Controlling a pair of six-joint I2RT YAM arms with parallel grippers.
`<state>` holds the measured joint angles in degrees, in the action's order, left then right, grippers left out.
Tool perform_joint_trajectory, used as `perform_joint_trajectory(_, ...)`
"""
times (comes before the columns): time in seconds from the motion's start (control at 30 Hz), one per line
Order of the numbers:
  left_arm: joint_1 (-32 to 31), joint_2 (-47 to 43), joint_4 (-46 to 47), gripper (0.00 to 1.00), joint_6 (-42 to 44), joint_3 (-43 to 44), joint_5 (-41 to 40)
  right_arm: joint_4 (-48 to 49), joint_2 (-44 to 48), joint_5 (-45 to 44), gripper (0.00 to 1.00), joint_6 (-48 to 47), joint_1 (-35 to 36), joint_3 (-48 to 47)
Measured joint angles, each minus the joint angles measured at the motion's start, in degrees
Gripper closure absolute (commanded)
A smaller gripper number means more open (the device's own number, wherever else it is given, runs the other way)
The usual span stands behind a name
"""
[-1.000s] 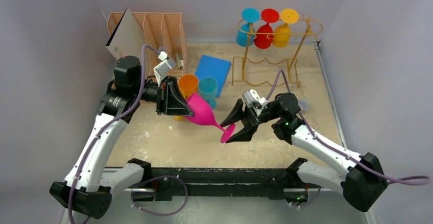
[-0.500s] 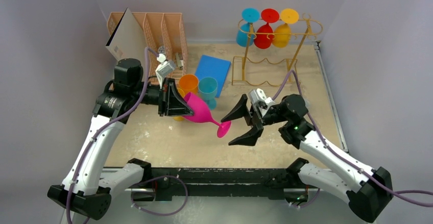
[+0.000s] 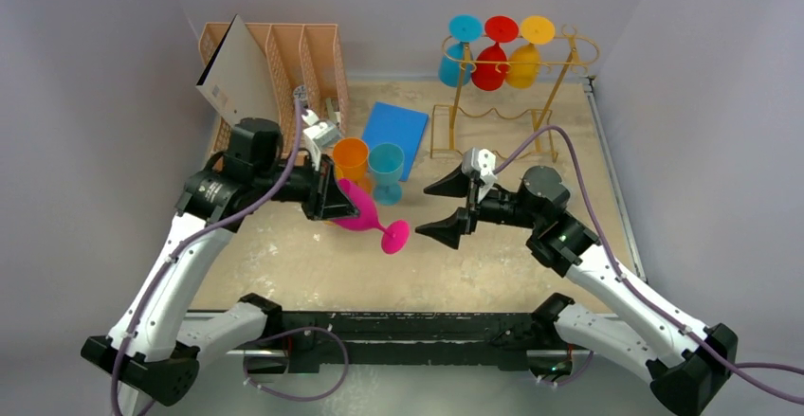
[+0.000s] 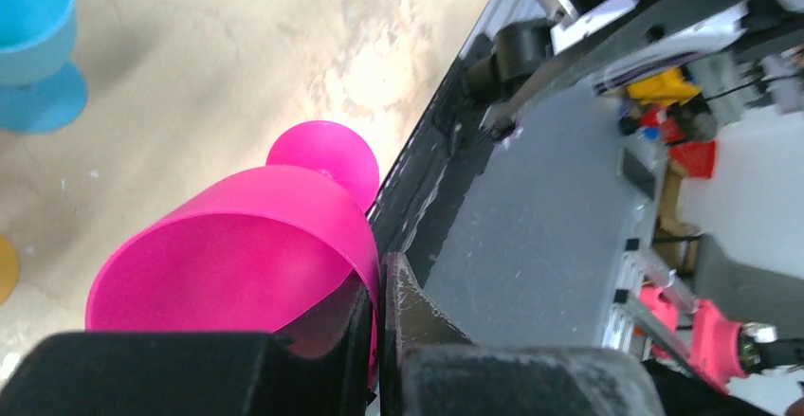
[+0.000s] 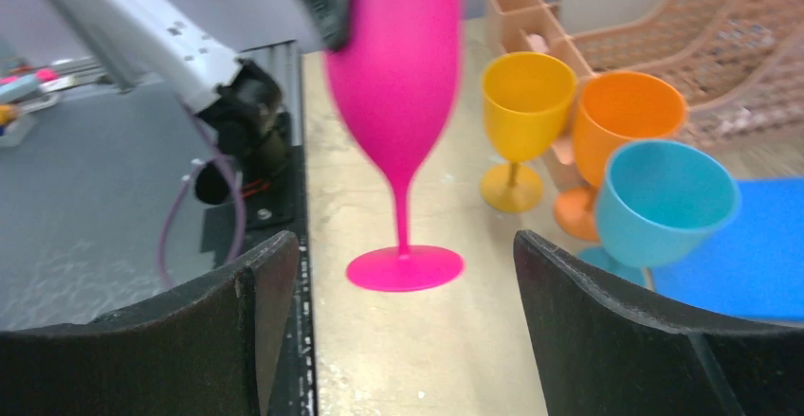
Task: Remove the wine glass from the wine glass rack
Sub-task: Place the wine glass at the center of the board.
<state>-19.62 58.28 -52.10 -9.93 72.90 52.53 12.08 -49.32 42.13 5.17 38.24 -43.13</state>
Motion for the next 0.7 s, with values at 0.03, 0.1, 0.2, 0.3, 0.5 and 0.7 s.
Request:
perform_joint_trajectory(0.03, -2.2, 0.0, -0.7, 1.00, -0.2, 0.0, -3.1, -0.6, 0.0, -1.8, 0.15, -0.3, 0.0, 0.0)
perform_joint_trajectory(0.1, -7.7, 0.0, -1.4, 1.00, -1.0, -0.2, -9.4, -1.6, 0.3, -5.3, 0.15, -0.7, 0.0, 0.0)
perform_joint_trajectory(0.2, -13.6, -0.3, -1.9, 1.00, -2.4, -1.5, -17.5, -1.9, 1.4, -10.6, 0.15, -0.8, 0.0, 0.0)
perform_joint_trajectory(0.3, -16.0, 0.3, -2.5, 1.00, -3.7, -3.0, -25.2, -1.9, 2.4, -15.9, 0.14, -0.6, 0.0, 0.0)
perform_joint_trajectory(0.5, -19.7, 4.9, -4.0, 1.00, -6.1, -3.8, -39.6, -3.4, 2.7, -23.2, 0.14, 1.0, 0.0, 0.0)
perform_joint_trajectory(0.7, -20.7, 8.1, -3.0, 1.00, -8.6, -6.0, -46.3, -5.3, 2.4, -26.6, 0.14, 3.0, 0.0, 0.0)
